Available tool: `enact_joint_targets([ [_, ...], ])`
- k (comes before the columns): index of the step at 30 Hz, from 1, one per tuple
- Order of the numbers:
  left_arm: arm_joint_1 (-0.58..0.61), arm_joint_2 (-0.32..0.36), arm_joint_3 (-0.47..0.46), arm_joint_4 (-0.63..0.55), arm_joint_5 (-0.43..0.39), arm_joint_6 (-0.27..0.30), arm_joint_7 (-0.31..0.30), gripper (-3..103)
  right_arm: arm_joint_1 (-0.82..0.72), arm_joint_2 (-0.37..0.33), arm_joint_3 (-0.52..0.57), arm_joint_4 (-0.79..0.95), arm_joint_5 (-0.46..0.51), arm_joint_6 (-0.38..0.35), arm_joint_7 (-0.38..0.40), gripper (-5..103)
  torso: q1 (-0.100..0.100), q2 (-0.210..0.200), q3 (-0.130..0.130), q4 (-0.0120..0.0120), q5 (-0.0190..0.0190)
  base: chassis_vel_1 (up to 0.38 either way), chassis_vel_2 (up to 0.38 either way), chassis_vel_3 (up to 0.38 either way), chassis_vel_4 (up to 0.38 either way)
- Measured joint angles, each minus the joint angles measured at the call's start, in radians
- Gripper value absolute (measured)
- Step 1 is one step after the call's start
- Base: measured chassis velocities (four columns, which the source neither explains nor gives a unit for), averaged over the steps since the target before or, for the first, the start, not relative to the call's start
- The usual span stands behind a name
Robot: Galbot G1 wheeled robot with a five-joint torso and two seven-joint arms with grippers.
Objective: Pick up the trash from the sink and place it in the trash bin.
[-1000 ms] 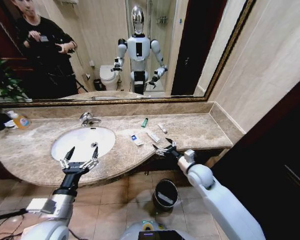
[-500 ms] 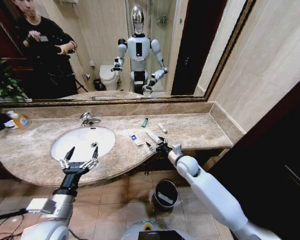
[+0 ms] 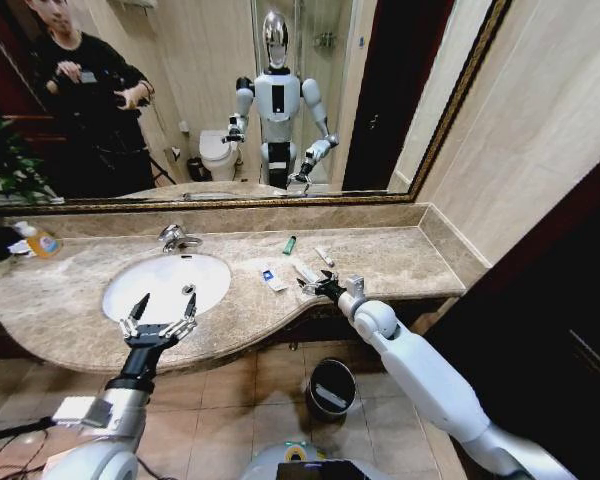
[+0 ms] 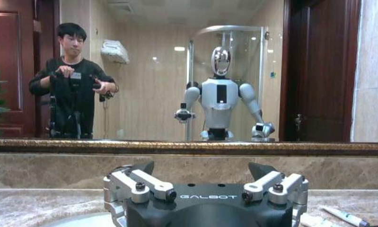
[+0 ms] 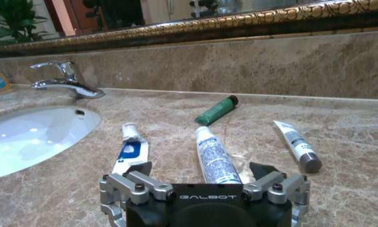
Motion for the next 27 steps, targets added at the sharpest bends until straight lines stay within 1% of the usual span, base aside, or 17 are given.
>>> enact_joint_targets([
  [10, 0.0, 0.0, 0.0, 0.0, 0.0, 0.0, 0.0, 100, -0.005, 0.011, 0.003, -0.013, 0.001, -0.009, 0.003, 100, 0.0, 0.0, 0.0, 0.0, 0.0, 0.0, 0.0, 0.0, 0.0],
  [11, 0.0, 0.0, 0.0, 0.0, 0.0, 0.0, 0.0, 100, -0.006, 0.013, 0.003, -0.015, 0.0, -0.009, 0.003, 103, 0.0, 0.0, 0.0, 0.0, 0.0, 0.0, 0.0, 0.0, 0.0],
  [12, 0.0, 0.0, 0.0, 0.0, 0.0, 0.0, 0.0, 100, -0.007, 0.014, 0.005, -0.017, -0.002, -0.009, 0.003, 100, 0.0, 0.0, 0.0, 0.0, 0.0, 0.0, 0.0, 0.0, 0.0],
  [13, 0.0, 0.0, 0.0, 0.0, 0.0, 0.0, 0.0, 100, -0.007, 0.014, 0.005, -0.017, -0.002, -0.009, 0.003, 100, 0.0, 0.0, 0.0, 0.0, 0.0, 0.0, 0.0, 0.0, 0.0],
  [16, 0.0, 0.0, 0.0, 0.0, 0.0, 0.0, 0.0, 100, -0.007, 0.014, 0.008, -0.023, -0.005, -0.01, 0.002, 86, 0.0, 0.0, 0.0, 0.0, 0.0, 0.0, 0.0, 0.0, 0.0],
  [18, 0.0, 0.0, 0.0, 0.0, 0.0, 0.0, 0.0, 100, -0.007, 0.014, 0.008, -0.024, -0.006, -0.01, 0.001, 86, 0.0, 0.0, 0.0, 0.0, 0.0, 0.0, 0.0, 0.0, 0.0],
  [19, 0.0, 0.0, 0.0, 0.0, 0.0, 0.0, 0.0, 100, -0.007, 0.015, 0.007, -0.024, -0.008, -0.012, 0.001, 75, 0.0, 0.0, 0.0, 0.0, 0.0, 0.0, 0.0, 0.0, 0.0],
  [20, 0.0, 0.0, 0.0, 0.0, 0.0, 0.0, 0.0, 100, -0.008, 0.015, 0.005, -0.025, -0.011, -0.014, 0.001, 70, 0.0, 0.0, 0.0, 0.0, 0.0, 0.0, 0.0, 0.0, 0.0],
  [22, 0.0, 0.0, 0.0, 0.0, 0.0, 0.0, 0.0, 100, -0.008, 0.015, 0.003, -0.025, -0.015, -0.015, 0.001, 70, 0.0, 0.0, 0.0, 0.0, 0.0, 0.0, 0.0, 0.0, 0.0],
  [23, 0.0, 0.0, 0.0, 0.0, 0.0, 0.0, 0.0, 100, -0.008, 0.017, 0.002, -0.026, -0.018, -0.015, 0.001, 64, 0.0, 0.0, 0.0, 0.0, 0.0, 0.0, 0.0, 0.0, 0.0],
  [24, 0.0, 0.0, 0.0, 0.0, 0.0, 0.0, 0.0, 100, -0.008, 0.017, 0.002, -0.026, -0.018, -0.015, 0.001, 64, 0.0, 0.0, 0.0, 0.0, 0.0, 0.0, 0.0, 0.0, 0.0],
  [27, 0.0, 0.0, 0.0, 0.0, 0.0, 0.0, 0.0, 100, -0.009, 0.02, 0.001, -0.028, -0.031, -0.015, 0.0, 47, 0.0, 0.0, 0.0, 0.0, 0.0, 0.0, 0.0, 0.0, 0.0],
])
